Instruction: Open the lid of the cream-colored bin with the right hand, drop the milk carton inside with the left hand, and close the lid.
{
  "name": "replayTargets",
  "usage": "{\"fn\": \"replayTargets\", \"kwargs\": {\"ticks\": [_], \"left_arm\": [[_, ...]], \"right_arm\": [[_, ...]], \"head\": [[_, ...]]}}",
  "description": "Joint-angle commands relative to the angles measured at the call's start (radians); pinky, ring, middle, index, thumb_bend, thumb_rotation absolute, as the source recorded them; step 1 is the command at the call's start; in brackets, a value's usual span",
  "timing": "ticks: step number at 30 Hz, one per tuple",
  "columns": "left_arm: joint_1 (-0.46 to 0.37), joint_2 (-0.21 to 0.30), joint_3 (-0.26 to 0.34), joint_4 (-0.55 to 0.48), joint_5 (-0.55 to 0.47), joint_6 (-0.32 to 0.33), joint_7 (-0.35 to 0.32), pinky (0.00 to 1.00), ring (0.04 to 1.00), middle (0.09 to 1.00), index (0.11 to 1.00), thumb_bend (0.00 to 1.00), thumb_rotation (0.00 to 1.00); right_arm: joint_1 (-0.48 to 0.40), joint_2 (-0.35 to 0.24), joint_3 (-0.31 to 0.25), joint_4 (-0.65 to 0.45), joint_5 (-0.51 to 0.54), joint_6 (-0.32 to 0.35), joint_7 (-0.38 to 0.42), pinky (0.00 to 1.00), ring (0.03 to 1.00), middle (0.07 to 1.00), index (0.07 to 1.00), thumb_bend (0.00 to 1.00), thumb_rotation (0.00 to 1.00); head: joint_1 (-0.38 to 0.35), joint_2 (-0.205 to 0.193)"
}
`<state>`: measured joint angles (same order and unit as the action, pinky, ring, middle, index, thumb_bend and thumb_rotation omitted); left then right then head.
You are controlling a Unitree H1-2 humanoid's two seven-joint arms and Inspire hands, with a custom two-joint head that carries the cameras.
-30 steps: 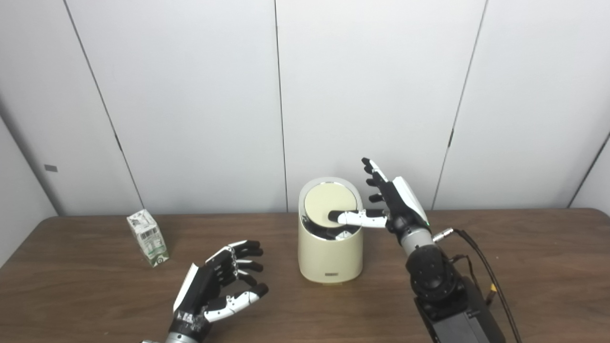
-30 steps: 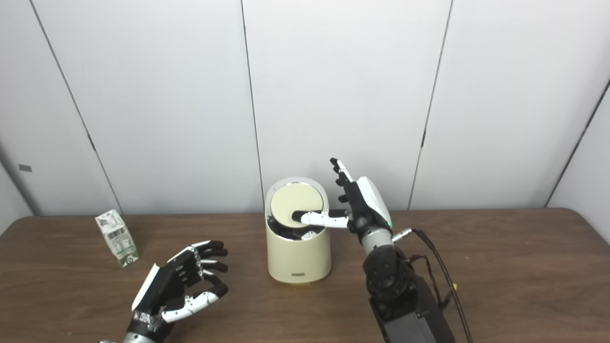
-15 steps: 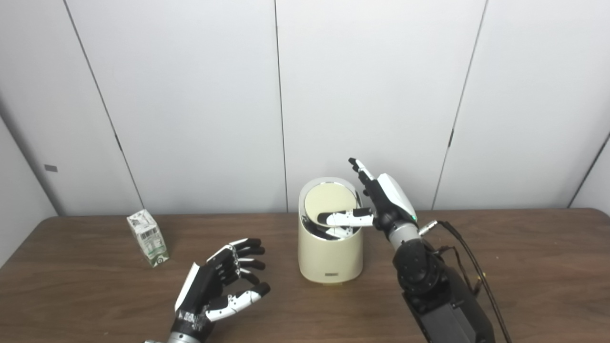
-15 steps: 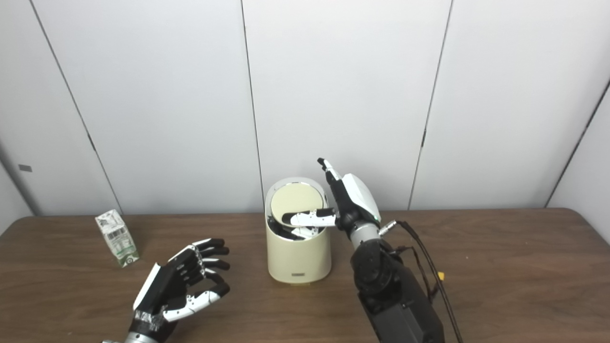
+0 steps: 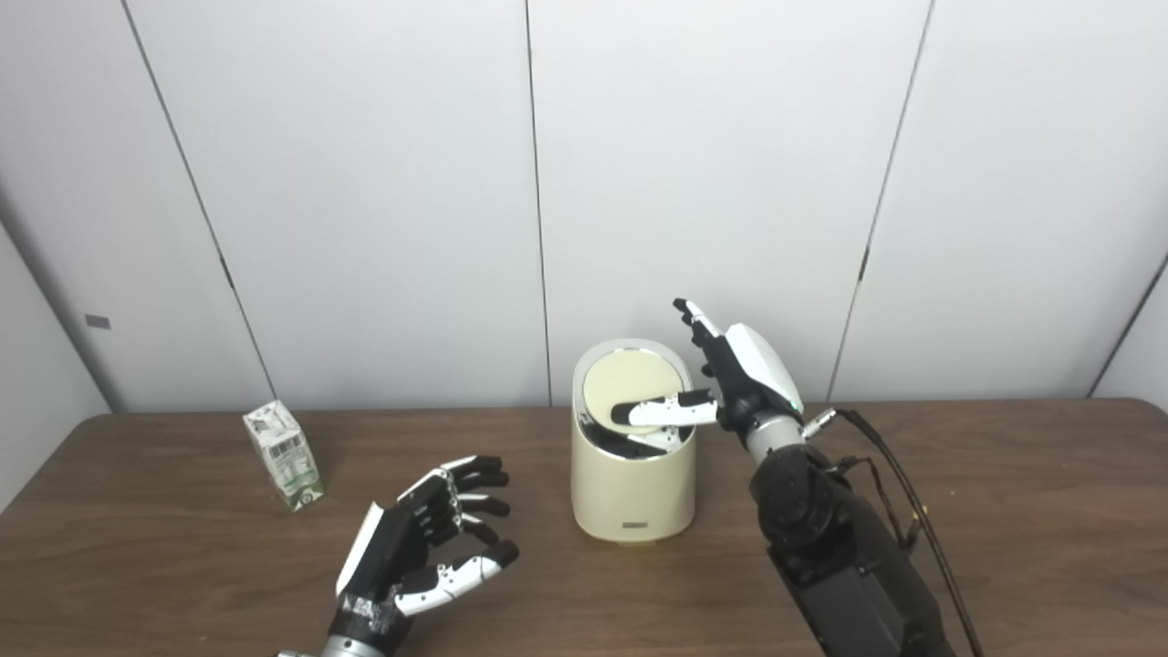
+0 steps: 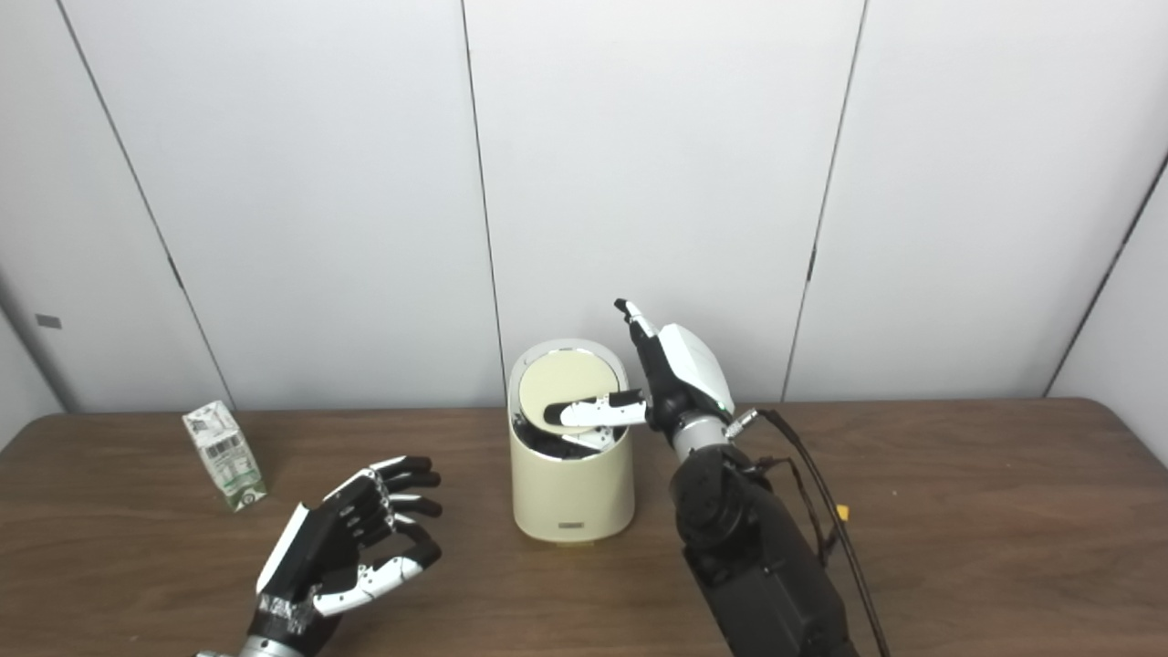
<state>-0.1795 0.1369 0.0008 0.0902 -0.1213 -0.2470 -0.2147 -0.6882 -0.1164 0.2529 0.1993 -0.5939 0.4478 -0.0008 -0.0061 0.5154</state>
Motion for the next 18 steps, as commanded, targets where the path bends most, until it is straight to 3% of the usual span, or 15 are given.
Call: {"fn": "replayTargets", "kwargs": {"ticks": [1, 3, 7, 13, 18], "left_arm": [[-0.019, 0.006, 0.001, -0.043, -0.008, -0.003, -0.002, 0.51, 0.647, 0.745, 0.783, 0.68, 0.10], [-0.018, 0.007, 0.000, -0.047, -0.012, 0.002, -0.004, 0.51, 0.648, 0.746, 0.784, 0.68, 0.11], [-0.015, 0.009, 0.001, -0.057, -0.006, 0.007, -0.003, 0.51, 0.648, 0.746, 0.784, 0.66, 0.10], [-0.016, 0.014, 0.001, -0.064, -0.002, 0.006, -0.005, 0.51, 0.648, 0.745, 0.782, 0.66, 0.10], [-0.017, 0.017, 0.002, -0.067, 0.000, 0.008, -0.004, 0.51, 0.648, 0.749, 0.783, 0.67, 0.10]], "right_arm": [[-0.046, -0.019, -0.005, -0.017, -0.031, 0.015, -0.004, 0.68, 0.848, 0.914, 0.936, 0.81, 0.39], [-0.040, -0.016, -0.010, -0.020, -0.055, 0.021, 0.017, 0.66, 0.844, 0.913, 0.933, 0.80, 0.36], [-0.024, -0.001, -0.031, -0.028, -0.134, 0.022, 0.099, 0.67, 0.855, 0.924, 0.924, 0.73, 0.20], [0.000, 0.030, -0.065, -0.035, -0.226, 0.022, 0.197, 0.67, 0.857, 0.921, 0.900, 0.75, 0.04], [0.010, 0.032, -0.062, -0.035, -0.248, 0.022, 0.220, 0.66, 0.849, 0.915, 0.891, 0.75, 0.01]], "head": [[-0.001, 0.000], [0.001, 0.005], [0.005, 0.011], [0.005, 0.018], [0.004, 0.021]]}}
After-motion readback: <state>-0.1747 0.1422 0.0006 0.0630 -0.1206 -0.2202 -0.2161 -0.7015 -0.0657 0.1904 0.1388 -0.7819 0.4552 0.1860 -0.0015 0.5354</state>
